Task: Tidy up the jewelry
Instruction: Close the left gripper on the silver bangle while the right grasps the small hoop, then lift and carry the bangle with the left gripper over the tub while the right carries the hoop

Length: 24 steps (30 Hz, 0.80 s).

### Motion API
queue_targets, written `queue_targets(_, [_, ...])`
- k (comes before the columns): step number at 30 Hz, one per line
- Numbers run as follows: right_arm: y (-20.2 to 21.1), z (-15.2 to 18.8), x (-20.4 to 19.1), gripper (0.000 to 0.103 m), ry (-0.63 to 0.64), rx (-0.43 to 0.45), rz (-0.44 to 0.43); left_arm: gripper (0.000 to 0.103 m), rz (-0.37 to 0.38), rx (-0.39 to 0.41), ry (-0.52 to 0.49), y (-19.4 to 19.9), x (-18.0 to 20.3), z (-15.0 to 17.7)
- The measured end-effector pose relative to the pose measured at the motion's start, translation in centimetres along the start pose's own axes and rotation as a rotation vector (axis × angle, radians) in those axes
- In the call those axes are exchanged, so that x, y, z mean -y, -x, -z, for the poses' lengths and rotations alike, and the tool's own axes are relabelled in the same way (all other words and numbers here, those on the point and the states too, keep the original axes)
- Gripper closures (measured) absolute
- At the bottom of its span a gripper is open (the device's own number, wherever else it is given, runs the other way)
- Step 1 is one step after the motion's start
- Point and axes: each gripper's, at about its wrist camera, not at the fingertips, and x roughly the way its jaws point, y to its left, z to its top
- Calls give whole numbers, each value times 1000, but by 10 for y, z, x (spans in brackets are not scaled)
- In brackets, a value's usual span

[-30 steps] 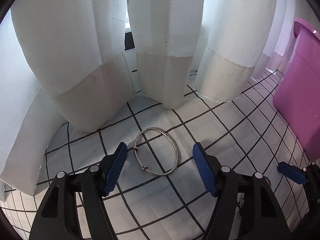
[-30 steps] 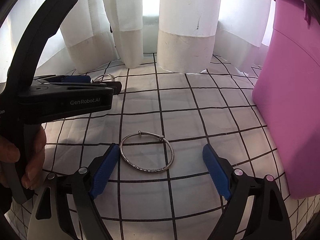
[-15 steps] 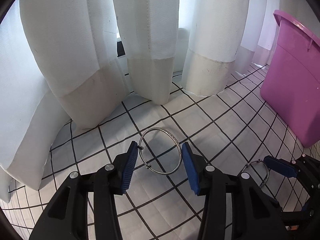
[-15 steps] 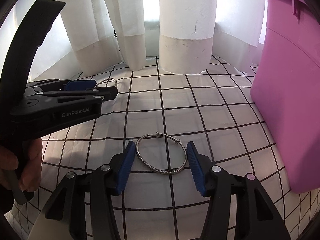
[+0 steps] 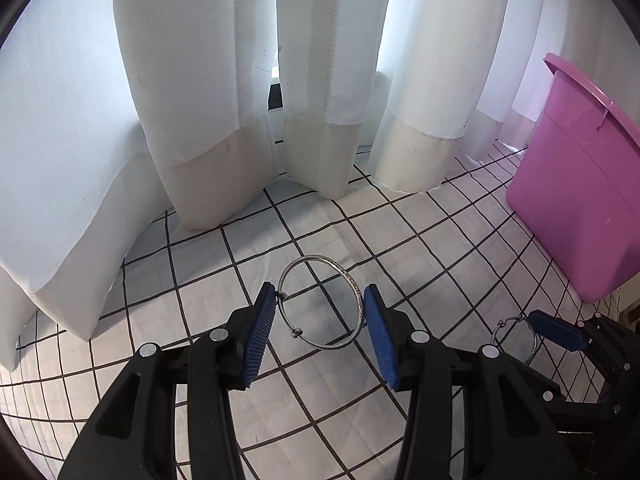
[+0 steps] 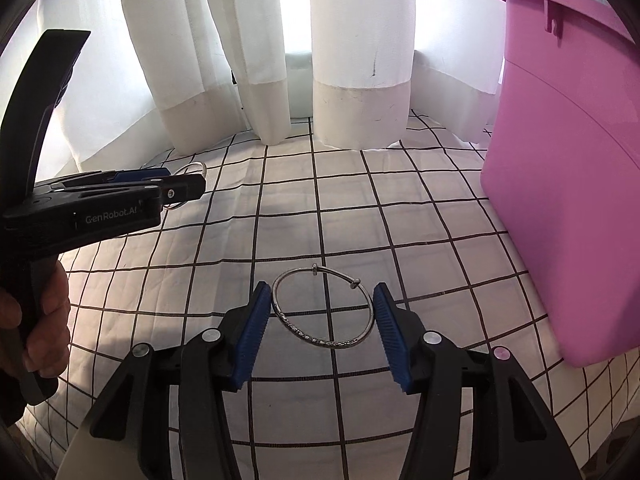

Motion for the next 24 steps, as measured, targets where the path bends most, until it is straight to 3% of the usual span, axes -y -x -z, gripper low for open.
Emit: queue_targets(24, [96,-26,-21,52,49,85,38,59,20,73,4,104,3,-24])
